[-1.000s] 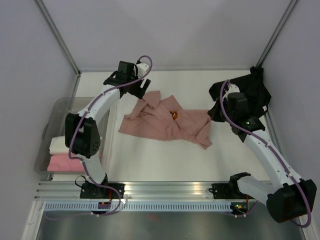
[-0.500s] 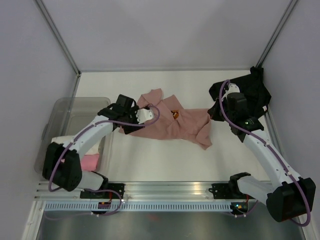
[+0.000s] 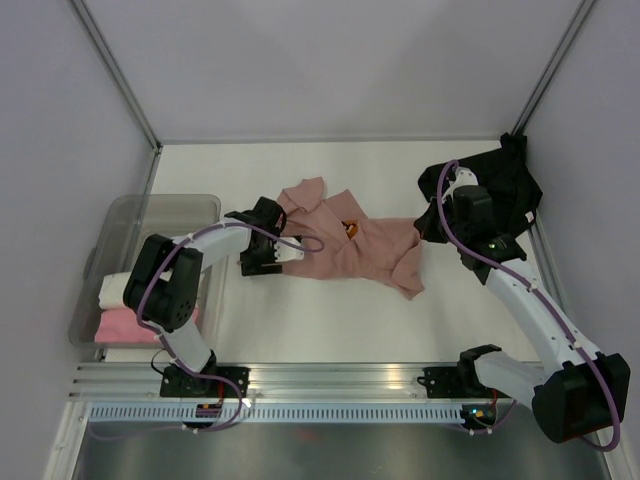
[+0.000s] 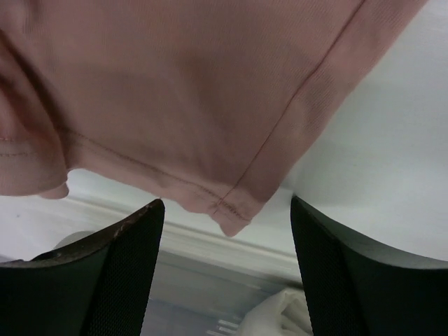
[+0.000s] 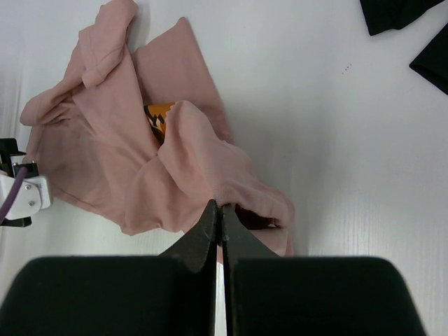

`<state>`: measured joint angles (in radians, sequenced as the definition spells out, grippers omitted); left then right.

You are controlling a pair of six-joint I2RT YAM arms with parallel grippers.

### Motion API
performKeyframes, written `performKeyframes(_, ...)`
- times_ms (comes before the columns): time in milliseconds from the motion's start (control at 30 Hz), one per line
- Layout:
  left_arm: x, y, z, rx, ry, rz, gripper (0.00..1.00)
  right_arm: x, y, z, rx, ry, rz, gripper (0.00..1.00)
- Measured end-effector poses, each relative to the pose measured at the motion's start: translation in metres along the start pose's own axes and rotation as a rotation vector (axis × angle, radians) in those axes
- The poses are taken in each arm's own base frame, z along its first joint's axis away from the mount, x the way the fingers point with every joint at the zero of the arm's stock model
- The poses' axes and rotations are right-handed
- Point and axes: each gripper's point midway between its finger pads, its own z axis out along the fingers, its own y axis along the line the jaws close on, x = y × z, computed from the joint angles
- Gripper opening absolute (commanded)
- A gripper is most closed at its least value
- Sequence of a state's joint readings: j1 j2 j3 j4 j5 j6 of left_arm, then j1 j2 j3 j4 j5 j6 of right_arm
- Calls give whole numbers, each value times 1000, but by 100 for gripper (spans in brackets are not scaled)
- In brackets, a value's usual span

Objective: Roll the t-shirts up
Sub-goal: Flatten the tshirt

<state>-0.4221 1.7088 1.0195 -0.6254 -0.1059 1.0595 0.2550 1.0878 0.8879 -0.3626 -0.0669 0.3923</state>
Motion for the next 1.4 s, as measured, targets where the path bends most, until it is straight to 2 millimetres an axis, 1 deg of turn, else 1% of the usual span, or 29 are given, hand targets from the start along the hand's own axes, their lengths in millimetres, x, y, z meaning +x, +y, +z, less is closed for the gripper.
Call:
performKeyframes(67, 6, 2, 3, -2, 39, 11, 77, 0, 0, 0, -2, -2, -1, 0)
performKeyframes(233, 12, 12, 4, -27, 68, 15, 77, 1, 0, 0, -5, 1, -4, 0)
performKeyframes(300, 14, 13, 5, -31, 75, 15, 75, 1, 0, 1, -4, 1, -5, 0)
performKeyframes(333, 14, 14, 5, -31, 76, 15, 71, 1, 0, 1, -4, 1, -5, 0)
performKeyframes(400, 14, 13, 6, -26, 73, 15, 60, 1, 0, 1, -4, 2, -7, 0)
performKeyframes(433, 13, 14, 7, -25, 70, 14, 45, 1, 0, 1, -4, 1, -7, 0)
performKeyframes(500, 10, 13, 11, -16, 59, 8, 26, 1, 0, 1, -3, 2, -8, 0)
performKeyframes(533, 10, 13, 12, -15, 59, 7, 3, 1, -1, 0, -2, 1, -8, 0)
performKeyframes(700, 6, 15, 15, -27, 35, -34, 2, -1, -3, -1, 3, -5, -10, 0)
performKeyframes(833, 4, 17, 11, -48, -3, -129, 2, -3, -7, -5, 15, -11, -4, 0)
performKeyframes(900, 2, 20, -1, -77, -38, -186, 2, -6, -9, -8, 22, -19, 1, 0)
performKeyframes(967, -1, 27, -23, -135, -84, -235, 2, -12, -10, -12, 25, -33, 5, 0)
performKeyframes(1033, -4, 37, -53, -212, -145, -276, 2, -22, -8, -18, 24, -60, 7, 0)
performKeyframes(1100, -9, 48, -91, -306, -227, -312, 2, -32, -6, -26, 22, -90, 7, 0)
performKeyframes(1167, -9, 51, -126, -384, -296, -339, 2, -44, -4, -36, 25, -129, 8, 0)
performKeyframes(1233, -6, 51, -152, -439, -339, -363, 2, -58, -4, -49, 35, -179, 11, 0)
performKeyframes(1333, 0, 48, -171, -476, -359, -399, 2, -84, -3, -70, 50, -264, 20, 0)
performKeyframes(1400, 3, 50, -182, -499, -361, -432, 2, -104, 0, -85, 57, -321, 29, 0)
